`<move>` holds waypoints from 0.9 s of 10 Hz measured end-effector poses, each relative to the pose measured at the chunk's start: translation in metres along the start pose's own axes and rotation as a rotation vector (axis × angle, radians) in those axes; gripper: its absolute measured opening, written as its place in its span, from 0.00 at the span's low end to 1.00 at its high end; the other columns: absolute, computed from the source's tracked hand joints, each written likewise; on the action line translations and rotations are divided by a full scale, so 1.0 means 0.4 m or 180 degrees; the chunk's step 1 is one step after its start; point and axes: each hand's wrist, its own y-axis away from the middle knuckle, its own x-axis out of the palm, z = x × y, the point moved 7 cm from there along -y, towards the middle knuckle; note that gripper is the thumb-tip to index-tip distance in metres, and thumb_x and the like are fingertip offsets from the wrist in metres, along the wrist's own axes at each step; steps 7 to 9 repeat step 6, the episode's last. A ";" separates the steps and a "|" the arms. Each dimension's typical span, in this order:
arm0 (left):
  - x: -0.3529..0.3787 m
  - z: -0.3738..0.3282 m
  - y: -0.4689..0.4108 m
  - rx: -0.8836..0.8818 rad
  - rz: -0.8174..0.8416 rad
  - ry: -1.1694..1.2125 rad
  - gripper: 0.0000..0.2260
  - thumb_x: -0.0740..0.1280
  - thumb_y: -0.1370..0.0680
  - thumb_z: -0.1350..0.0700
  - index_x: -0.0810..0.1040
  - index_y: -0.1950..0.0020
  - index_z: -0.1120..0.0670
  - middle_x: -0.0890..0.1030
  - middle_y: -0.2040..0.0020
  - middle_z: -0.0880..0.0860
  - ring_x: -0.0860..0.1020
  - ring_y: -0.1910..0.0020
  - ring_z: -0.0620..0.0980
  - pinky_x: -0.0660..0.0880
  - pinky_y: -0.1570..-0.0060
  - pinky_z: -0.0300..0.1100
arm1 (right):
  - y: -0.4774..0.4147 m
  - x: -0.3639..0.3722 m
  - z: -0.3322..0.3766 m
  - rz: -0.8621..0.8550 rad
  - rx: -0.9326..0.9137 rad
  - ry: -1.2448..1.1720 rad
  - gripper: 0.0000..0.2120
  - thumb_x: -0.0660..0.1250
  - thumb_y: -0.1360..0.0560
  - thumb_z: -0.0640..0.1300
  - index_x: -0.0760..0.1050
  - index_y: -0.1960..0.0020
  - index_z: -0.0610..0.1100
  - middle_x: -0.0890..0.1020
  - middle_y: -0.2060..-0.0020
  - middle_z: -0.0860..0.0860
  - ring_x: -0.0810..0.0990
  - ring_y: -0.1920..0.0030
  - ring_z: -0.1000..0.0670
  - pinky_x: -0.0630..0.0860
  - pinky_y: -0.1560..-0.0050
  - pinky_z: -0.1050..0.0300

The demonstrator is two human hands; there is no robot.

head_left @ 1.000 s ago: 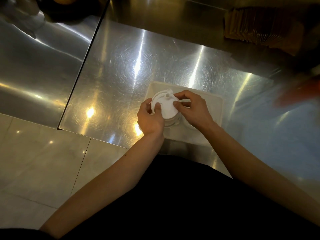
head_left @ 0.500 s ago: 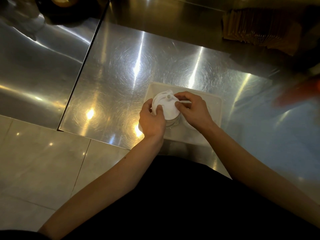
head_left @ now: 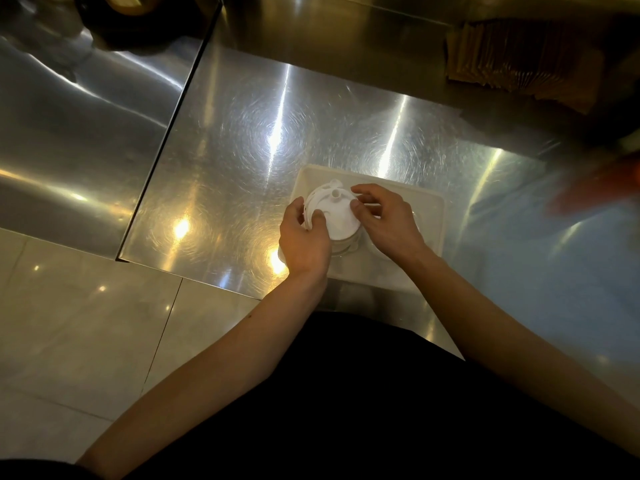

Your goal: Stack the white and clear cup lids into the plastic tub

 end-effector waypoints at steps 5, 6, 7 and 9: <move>-0.023 -0.055 0.003 0.0596 0.0003 -0.0084 0.17 0.64 0.21 0.56 0.73 0.32 0.52 0.77 0.35 0.48 0.75 0.37 0.45 0.71 0.53 0.21 | 0.005 -0.010 0.008 -0.0168 0.0084 0.0093 0.17 0.66 0.21 0.48 0.75 0.34 0.45 0.81 0.40 0.49 0.77 0.46 0.57 0.68 0.51 0.76; -0.033 -0.072 -0.012 0.0762 0.0001 -0.0084 0.15 0.63 0.20 0.55 0.74 0.34 0.52 0.78 0.36 0.49 0.75 0.37 0.46 0.75 0.42 0.35 | 0.001 -0.028 0.029 -0.0425 0.0004 0.0041 0.17 0.65 0.21 0.49 0.74 0.34 0.46 0.81 0.40 0.50 0.79 0.43 0.54 0.74 0.43 0.66; -0.033 -0.072 -0.012 0.0762 0.0001 -0.0084 0.15 0.63 0.20 0.55 0.74 0.34 0.52 0.78 0.36 0.49 0.75 0.37 0.46 0.75 0.42 0.35 | 0.001 -0.028 0.029 -0.0425 0.0004 0.0041 0.17 0.65 0.21 0.49 0.74 0.34 0.46 0.81 0.40 0.50 0.79 0.43 0.54 0.74 0.43 0.66; -0.033 -0.072 -0.012 0.0762 0.0001 -0.0084 0.15 0.63 0.20 0.55 0.74 0.34 0.52 0.78 0.36 0.49 0.75 0.37 0.46 0.75 0.42 0.35 | 0.001 -0.028 0.029 -0.0425 0.0004 0.0041 0.17 0.65 0.21 0.49 0.74 0.34 0.46 0.81 0.40 0.50 0.79 0.43 0.54 0.74 0.43 0.66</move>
